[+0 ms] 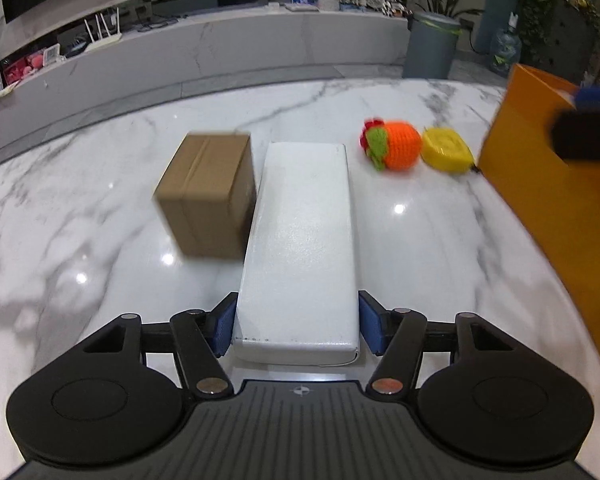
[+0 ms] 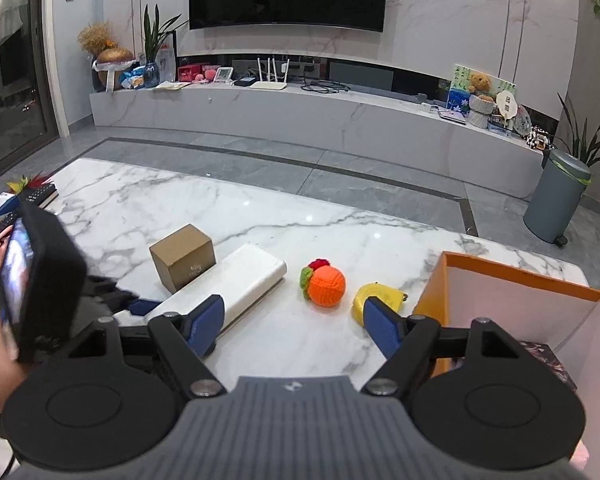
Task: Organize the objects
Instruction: 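Grasp the white box with the left gripper while the right grasps the crocheted orange, then carry the white box and crocheted orange up over the orange-rimmed box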
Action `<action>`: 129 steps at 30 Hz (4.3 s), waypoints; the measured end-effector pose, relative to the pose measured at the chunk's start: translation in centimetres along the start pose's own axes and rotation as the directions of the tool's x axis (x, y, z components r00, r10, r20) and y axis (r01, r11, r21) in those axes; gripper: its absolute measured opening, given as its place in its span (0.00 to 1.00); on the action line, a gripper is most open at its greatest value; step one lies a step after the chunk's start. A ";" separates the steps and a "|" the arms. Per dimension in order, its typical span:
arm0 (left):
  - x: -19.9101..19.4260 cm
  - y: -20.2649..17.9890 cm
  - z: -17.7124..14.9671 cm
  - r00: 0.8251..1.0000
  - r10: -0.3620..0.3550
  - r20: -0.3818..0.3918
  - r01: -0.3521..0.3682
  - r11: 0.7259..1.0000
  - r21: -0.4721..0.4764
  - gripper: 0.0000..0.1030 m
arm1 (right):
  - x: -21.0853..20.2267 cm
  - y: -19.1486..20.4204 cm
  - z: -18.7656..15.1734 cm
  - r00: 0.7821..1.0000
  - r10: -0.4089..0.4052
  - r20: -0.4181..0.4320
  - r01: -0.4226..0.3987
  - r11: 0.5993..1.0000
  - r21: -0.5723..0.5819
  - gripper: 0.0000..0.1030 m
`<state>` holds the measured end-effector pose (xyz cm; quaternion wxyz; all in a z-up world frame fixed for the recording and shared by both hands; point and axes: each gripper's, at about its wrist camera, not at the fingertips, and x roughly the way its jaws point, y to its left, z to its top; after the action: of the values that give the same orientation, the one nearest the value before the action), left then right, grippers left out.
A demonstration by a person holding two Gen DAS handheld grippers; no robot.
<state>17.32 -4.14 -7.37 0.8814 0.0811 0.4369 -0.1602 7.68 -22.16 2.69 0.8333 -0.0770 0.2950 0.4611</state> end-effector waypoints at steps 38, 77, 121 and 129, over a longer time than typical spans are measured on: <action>-2.6 2.4 -3.0 0.997 -0.080 0.003 0.080 0.991 -0.110 0.87 | 16.3 1.4 2.9 0.946 -0.194 -0.258 0.199 0.980 -0.006 0.66; -6.7 -1.9 -7.5 0.999 0.000 -0.049 0.001 1.000 0.010 0.66 | 3.5 4.3 -4.6 0.975 -0.021 -0.222 0.038 0.997 0.072 0.45; -10.4 -22.2 9.3 0.945 -0.289 0.153 0.271 0.955 0.123 0.66 | -14.1 -14.7 -6.3 0.971 -0.238 -0.023 0.236 0.936 0.261 0.45; -6.6 -25.3 9.2 0.946 -0.314 0.083 0.303 0.945 0.124 0.66 | -14.1 -18.8 -9.6 0.960 -0.268 -0.080 0.280 0.918 0.281 0.45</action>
<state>11.49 -28.99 3.37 0.8606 0.0518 0.3896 -0.3240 13.35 -46.76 0.12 0.8857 -0.0038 0.3624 0.2901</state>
